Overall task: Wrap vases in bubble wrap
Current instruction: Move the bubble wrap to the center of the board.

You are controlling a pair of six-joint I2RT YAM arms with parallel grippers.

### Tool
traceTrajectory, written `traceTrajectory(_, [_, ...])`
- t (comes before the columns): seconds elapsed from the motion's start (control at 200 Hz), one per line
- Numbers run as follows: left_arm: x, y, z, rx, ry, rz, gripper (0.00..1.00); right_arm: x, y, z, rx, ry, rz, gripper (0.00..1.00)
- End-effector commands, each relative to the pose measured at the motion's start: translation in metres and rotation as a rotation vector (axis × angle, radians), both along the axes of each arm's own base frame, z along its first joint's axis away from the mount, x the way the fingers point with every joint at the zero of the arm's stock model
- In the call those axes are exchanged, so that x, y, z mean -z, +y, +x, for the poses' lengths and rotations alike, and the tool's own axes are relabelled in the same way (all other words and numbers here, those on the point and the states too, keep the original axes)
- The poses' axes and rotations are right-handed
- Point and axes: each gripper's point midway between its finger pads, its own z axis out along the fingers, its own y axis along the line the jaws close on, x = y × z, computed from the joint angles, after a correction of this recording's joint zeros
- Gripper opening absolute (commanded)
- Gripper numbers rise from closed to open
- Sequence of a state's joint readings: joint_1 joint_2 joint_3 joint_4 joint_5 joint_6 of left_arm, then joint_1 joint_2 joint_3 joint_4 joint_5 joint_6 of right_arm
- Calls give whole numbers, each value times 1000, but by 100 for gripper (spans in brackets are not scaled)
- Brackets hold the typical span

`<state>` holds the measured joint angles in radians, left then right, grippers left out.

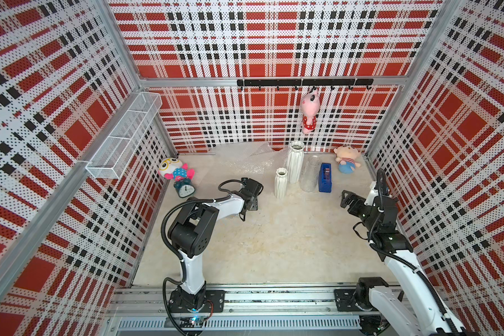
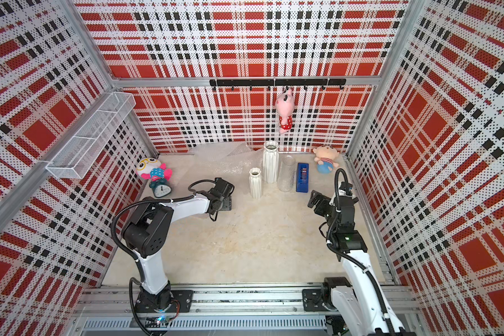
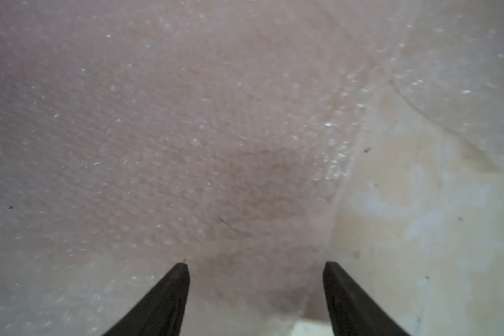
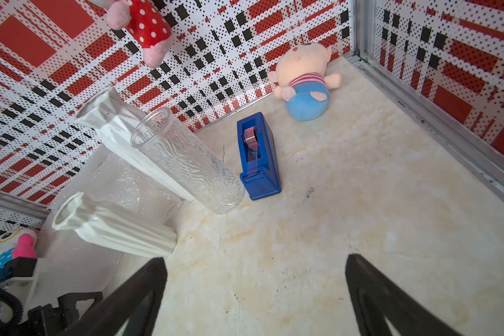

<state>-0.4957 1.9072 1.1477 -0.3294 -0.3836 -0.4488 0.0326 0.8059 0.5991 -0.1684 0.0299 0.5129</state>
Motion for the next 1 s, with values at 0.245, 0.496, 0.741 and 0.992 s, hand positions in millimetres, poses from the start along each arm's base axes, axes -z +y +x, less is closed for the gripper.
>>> traceTrajectory(0.245, [20, -7, -11, 21, 67, -33, 43, -10, 1, 0, -5, -14, -7, 100])
traceTrajectory(0.496, [-1, -25, -37, 5, 27, -70, 11, 1, -5, 3, 41, 50, 2, 100])
traceTrajectory(0.741, [-42, -42, -82, -29, -38, -141, 7, 4, 7, 13, 3, 93, -15, 100])
traceTrajectory(0.992, [-53, -95, -139, 20, -27, -333, 8, 7, 32, 19, -32, 113, -33, 100])
